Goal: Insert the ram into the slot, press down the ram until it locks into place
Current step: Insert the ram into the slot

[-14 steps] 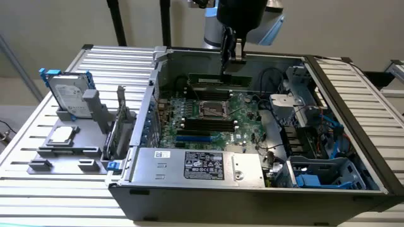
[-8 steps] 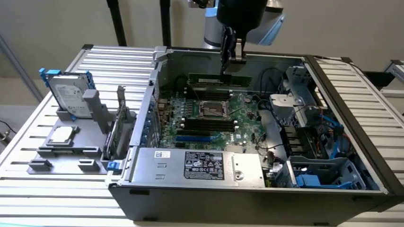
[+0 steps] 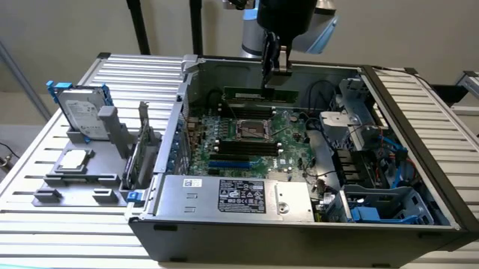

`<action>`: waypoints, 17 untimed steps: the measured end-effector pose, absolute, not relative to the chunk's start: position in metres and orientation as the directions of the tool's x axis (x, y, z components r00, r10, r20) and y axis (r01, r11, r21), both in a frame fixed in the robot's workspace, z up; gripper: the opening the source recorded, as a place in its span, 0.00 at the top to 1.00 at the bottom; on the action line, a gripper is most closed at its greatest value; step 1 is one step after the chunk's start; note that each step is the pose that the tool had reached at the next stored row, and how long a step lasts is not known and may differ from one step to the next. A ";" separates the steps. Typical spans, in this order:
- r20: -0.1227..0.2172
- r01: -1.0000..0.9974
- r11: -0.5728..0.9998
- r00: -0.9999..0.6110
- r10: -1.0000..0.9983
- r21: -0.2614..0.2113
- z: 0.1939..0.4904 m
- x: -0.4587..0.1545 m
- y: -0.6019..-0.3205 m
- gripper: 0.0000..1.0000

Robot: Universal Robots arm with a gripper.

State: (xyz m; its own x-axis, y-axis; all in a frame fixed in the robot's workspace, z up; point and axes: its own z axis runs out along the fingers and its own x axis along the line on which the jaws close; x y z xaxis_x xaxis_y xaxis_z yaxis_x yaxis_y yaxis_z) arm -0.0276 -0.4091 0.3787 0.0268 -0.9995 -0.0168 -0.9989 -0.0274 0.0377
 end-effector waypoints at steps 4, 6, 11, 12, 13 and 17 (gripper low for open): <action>-0.017 -0.999 -0.027 0.027 -0.999 0.034 0.373 -0.028 -0.409 0.87; -0.017 -0.999 -0.027 0.027 -0.999 0.034 0.369 -0.029 -0.409 0.87; -0.017 -0.999 -0.027 0.027 -0.999 0.034 0.360 -0.030 -0.409 0.87; -0.017 -0.999 -0.027 0.027 -0.999 0.034 0.358 -0.031 -0.409 0.87; -0.017 -0.999 -0.027 0.027 -1.000 0.034 0.357 -0.031 -0.409 0.87; -0.017 -0.999 -0.027 0.027 -0.999 0.034 0.349 -0.033 -0.409 0.87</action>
